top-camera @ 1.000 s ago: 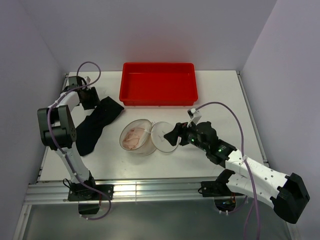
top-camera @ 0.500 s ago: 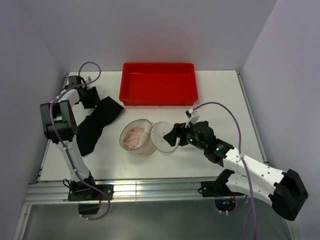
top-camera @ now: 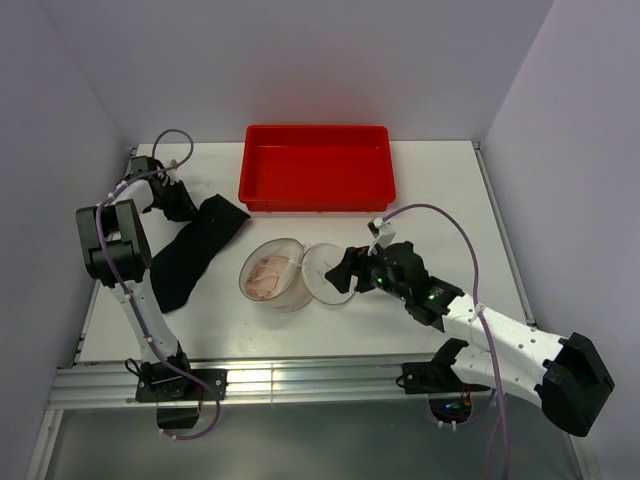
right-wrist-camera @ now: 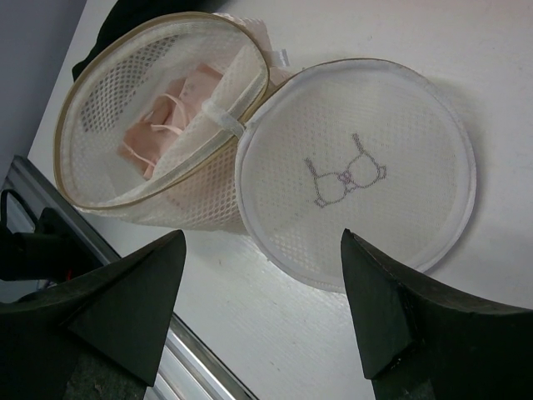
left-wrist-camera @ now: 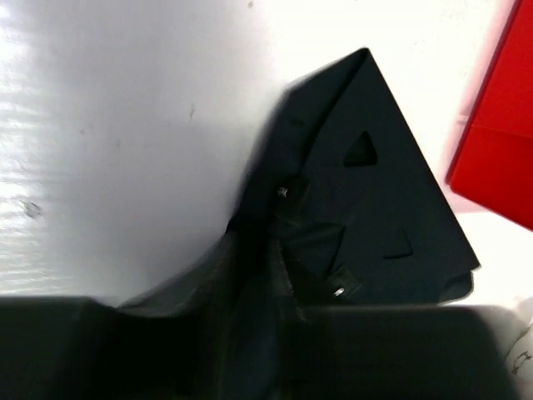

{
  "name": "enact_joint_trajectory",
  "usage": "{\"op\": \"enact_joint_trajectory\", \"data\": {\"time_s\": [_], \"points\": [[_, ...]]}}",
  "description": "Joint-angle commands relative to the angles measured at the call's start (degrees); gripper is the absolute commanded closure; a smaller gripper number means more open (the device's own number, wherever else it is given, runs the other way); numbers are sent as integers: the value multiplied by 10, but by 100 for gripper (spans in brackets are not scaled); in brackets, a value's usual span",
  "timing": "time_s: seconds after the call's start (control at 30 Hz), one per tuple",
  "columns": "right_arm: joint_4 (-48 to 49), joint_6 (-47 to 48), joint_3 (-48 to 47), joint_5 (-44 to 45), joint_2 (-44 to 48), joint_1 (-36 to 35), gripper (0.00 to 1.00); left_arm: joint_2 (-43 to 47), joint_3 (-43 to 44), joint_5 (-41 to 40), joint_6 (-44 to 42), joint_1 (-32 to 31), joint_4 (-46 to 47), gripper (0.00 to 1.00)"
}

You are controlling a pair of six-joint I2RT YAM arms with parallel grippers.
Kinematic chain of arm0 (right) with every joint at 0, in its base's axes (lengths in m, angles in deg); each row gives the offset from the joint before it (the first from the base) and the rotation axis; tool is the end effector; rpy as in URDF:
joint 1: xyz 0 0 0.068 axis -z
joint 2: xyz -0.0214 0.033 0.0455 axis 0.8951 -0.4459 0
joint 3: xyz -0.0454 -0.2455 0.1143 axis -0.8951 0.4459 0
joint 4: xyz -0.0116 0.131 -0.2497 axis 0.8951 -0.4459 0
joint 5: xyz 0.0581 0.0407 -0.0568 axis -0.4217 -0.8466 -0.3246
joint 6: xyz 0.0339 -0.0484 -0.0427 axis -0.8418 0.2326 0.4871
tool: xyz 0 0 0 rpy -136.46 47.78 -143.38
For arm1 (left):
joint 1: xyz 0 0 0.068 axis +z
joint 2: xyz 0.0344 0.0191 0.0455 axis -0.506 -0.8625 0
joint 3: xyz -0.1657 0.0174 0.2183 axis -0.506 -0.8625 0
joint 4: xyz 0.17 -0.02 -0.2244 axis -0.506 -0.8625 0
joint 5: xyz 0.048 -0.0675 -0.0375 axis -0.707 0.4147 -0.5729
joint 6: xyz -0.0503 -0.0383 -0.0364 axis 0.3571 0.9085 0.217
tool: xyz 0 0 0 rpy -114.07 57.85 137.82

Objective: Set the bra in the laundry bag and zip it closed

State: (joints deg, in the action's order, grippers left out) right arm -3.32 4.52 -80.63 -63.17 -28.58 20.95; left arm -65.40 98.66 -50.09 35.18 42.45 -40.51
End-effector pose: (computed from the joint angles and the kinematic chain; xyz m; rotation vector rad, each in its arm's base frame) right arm 0.1841 0.1751 0.2124 -0.2478 2.0612 0.8995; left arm 0.4644 0.0733 0.1262 -0.3823 2.5777 -0.5603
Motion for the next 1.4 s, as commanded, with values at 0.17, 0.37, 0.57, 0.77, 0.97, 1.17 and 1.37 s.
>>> {"op": "enact_joint_trajectory", "data": {"time_s": [0.17, 0.37, 0.57, 0.77, 0.97, 1.17, 1.37], "points": [[21, 5, -17, 3, -15, -7, 18, 47, -30, 33, 62, 24, 36, 100], [21, 5, -54, -7, -43, -31, 18, 195, -112, -20, 155, 32, 136, 100], [15, 19, -143, 11, -88, -75, 16, 385, -195, -48, 227, 32, 223, 100], [60, 32, -233, -15, -142, -93, 11, 567, -271, -28, 262, 30, 270, 100], [71, 94, -395, -73, -242, -94, 8, 666, -241, 35, 284, 5, 289, 100], [51, 115, -548, -104, -318, -69, 8, 723, -229, 97, 318, -33, 324, 100], [51, 92, -612, -144, -341, -45, 8, 748, -219, 136, 330, -78, 340, 100]]}}
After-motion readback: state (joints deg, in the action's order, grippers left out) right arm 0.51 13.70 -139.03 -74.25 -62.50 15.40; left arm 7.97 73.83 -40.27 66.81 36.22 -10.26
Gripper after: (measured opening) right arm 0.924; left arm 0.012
